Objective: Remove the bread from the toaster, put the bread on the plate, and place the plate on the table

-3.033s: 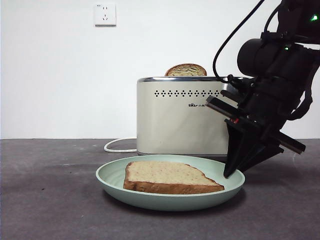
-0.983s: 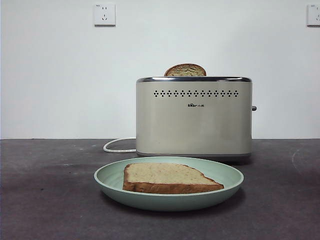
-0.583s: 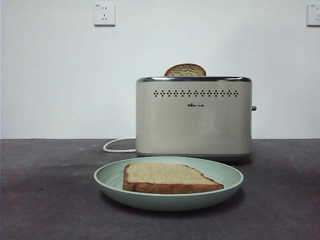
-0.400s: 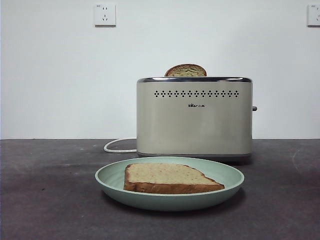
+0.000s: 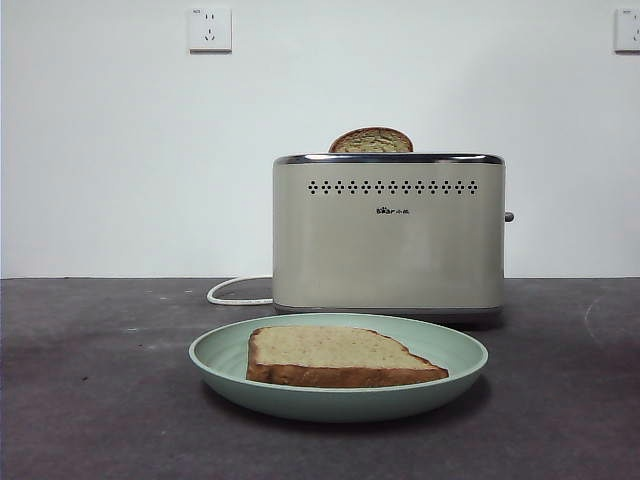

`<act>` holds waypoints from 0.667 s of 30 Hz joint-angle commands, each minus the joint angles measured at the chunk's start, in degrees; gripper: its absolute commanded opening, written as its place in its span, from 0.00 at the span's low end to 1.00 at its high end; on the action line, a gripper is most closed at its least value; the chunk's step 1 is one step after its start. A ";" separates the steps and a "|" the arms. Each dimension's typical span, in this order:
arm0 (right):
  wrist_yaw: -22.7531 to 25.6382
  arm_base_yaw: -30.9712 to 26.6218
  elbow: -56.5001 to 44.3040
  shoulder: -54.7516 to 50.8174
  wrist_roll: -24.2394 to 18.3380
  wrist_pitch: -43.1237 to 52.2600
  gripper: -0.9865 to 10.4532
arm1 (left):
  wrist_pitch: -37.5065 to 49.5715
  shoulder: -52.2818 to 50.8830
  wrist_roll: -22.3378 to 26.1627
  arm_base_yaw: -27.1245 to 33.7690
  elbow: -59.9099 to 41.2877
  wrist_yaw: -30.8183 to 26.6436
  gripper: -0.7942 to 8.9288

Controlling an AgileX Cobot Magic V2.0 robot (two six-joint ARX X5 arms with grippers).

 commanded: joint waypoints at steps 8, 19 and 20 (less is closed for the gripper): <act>0.15 0.11 -0.35 -0.09 0.20 0.35 0.09 | 1.95 -15.50 -0.61 5.66 -25.68 -0.44 0.08; 0.15 0.11 -0.35 -0.09 0.20 0.35 0.09 | 0.09 -24.79 -6.71 6.12 -38.36 -1.66 0.08; 0.17 0.11 -0.35 -0.09 0.20 0.35 0.09 | -0.98 -24.79 -6.69 6.10 -38.36 -1.64 0.08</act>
